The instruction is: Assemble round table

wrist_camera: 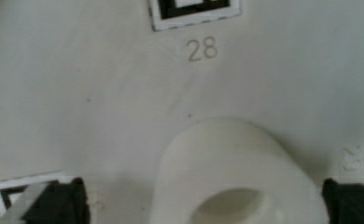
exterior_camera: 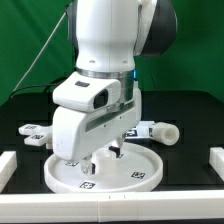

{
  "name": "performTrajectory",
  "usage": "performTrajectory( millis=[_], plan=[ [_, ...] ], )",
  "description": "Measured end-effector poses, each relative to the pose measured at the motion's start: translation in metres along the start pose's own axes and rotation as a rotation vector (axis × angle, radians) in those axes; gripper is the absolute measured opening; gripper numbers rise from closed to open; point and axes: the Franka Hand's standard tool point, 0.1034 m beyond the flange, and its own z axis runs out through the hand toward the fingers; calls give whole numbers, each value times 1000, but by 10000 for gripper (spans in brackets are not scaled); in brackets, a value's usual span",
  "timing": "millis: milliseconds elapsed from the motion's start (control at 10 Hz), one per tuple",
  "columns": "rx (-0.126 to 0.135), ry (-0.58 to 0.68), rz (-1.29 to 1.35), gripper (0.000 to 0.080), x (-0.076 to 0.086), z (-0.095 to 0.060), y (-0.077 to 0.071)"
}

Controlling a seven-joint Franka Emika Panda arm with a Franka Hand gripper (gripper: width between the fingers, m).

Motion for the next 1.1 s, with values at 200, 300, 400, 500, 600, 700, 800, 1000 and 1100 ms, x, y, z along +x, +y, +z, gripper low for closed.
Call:
performTrajectory(
  millis=[200,300,400,500,600,700,800,1000,1100],
  plan=[
    [0,0,-1,451,0,0,0],
    [0,0,-1,451,0,0,0],
    [0,0,-1,404,0,0,0],
    [0,0,-1,404,0,0,0],
    [0,0,-1,404,1,0,0],
    [-1,1,-2,404,2,0,-1],
    [-3,7,-7,404,13,-2,-5],
    [-2,16,-20,406,36,-3,-16],
    [-4,20,-30,406,46,-3,-21]
  ],
)
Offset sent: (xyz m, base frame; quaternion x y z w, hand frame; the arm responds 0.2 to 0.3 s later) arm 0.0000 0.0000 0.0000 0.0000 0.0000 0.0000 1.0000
